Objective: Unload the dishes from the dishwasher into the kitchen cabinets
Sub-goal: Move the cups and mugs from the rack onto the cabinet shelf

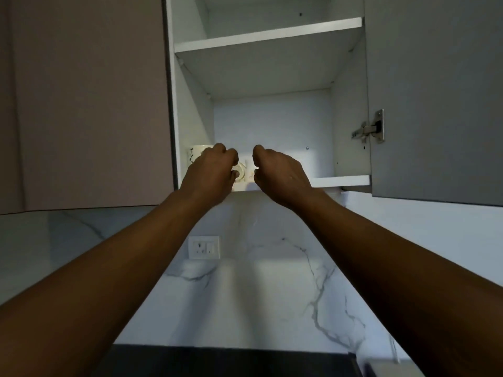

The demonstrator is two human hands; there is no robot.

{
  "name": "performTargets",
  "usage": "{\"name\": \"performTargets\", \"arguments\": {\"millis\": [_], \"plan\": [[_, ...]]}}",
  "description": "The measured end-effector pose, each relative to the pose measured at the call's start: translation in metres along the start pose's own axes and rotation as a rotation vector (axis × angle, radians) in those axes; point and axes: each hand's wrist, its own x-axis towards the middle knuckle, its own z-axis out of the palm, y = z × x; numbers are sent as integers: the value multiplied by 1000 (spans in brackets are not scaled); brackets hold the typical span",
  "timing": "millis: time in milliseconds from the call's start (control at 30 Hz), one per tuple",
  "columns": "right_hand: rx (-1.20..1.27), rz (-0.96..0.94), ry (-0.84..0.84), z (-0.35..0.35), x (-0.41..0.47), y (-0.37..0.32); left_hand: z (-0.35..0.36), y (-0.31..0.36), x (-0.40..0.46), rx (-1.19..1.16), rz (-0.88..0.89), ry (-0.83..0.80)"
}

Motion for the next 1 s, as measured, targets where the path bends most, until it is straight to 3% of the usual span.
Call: {"name": "performTargets", "arguments": {"millis": [200, 433, 600, 900, 1000], "plan": [[-26, 54, -54, -39, -72, -49, -38, 12, -75, -23, -17, -100], [-9, 120, -291, -96, -185, -80, -72, 69, -171, -111, -24, -292], [-3, 84, -376, -145, -241, -86, -104, 106, -205, -156, -111, -319], [68, 111, -584, -264, -390, -56, -157, 239, -298, -148, -242, -485], [89, 144, -705, -313, -451, -35, -175, 299, -333, -123, -179, -609]]}}
